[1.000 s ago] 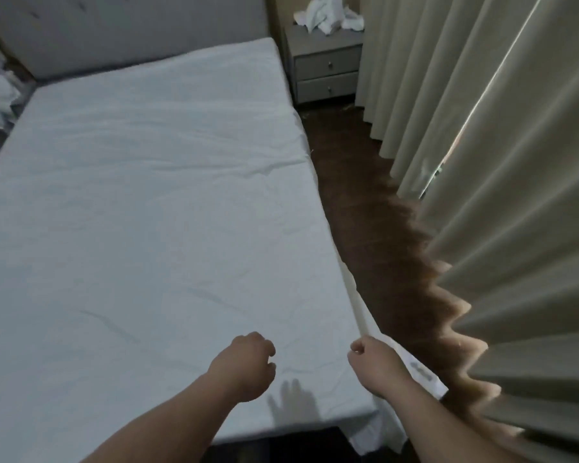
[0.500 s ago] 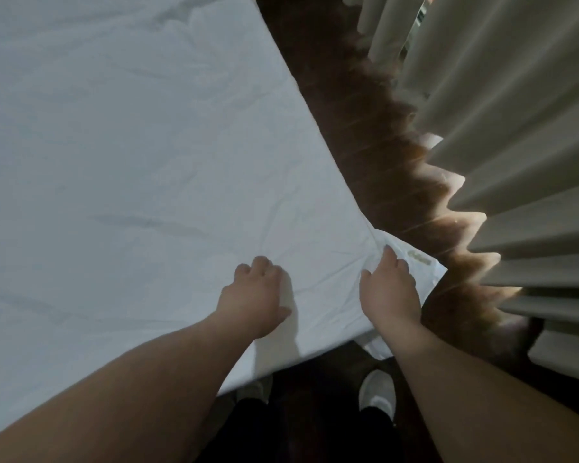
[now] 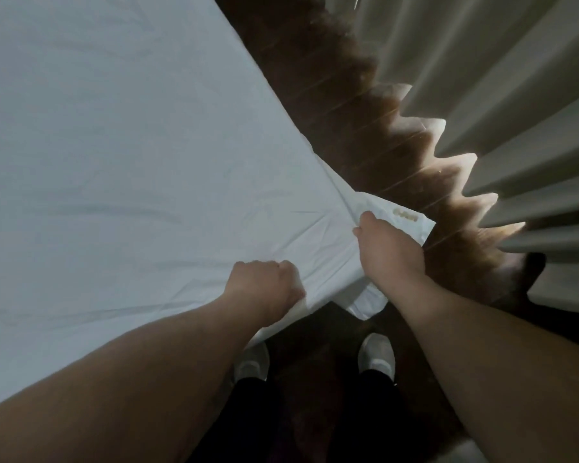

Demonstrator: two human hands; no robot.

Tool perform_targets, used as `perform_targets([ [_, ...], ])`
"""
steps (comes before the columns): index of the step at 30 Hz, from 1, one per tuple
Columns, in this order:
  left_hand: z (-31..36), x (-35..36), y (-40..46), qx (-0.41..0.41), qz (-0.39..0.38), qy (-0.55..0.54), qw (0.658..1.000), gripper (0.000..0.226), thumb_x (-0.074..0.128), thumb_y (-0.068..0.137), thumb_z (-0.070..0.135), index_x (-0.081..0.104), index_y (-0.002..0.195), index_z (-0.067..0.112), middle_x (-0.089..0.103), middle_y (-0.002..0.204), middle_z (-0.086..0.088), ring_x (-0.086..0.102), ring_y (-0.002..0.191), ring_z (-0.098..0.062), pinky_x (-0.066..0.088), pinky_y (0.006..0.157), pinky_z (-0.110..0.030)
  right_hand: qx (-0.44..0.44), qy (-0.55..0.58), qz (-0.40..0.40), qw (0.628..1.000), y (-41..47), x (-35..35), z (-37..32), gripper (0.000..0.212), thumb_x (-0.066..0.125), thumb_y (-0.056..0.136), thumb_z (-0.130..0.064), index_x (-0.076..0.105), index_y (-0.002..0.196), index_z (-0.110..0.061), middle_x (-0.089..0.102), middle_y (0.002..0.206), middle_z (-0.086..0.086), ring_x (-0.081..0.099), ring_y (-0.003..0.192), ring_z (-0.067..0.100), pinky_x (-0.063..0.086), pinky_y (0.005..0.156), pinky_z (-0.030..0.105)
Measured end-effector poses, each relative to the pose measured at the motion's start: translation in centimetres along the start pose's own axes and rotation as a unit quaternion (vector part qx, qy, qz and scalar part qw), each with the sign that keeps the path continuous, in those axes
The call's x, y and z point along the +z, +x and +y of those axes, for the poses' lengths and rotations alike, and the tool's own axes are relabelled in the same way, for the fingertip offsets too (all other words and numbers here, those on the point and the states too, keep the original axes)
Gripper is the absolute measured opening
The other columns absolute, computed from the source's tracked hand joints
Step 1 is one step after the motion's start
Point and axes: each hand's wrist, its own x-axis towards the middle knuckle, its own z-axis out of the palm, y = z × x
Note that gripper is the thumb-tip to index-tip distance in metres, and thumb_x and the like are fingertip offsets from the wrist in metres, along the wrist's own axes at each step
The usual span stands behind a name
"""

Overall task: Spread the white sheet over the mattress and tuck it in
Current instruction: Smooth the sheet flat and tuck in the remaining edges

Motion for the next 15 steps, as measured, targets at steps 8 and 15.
perform_targets([
  [8, 3.6, -0.8, 0.6, 0.007, -0.085, 0.023, 0.996, 0.033, 0.045, 0.099, 0.024, 0.059, 0.129, 0.022, 0.067, 0.117, -0.007, 0.063, 0.106, -0.032, 0.043, 0.077, -0.039, -0.032, 0.008, 0.002, 0.999, -1.4, 0.3, 2.0, 0.015, 0.034, 0.109, -0.036, 0.045, 0.108, -0.025, 0.054, 0.080, -0.006, 0.057, 0.067, 0.015, 0.047, 0.056, 0.036],
  [15, 4.1, 1.3, 0.2, -0.019, -0.013, 0.050, 0.998, 0.051, 0.054, 0.094, 0.060, 0.059, 0.124, 0.019, 0.061, 0.123, -0.002, 0.058, 0.113, -0.027, 0.048, 0.080, -0.040, -0.011, 0.052, -0.001, 0.999, -1.6, 0.4, 2.9, 0.023, 0.035, 0.109, -0.042, 0.049, 0.104, -0.025, 0.059, 0.087, -0.004, 0.059, 0.070, 0.017, 0.049, 0.057, 0.035],
])
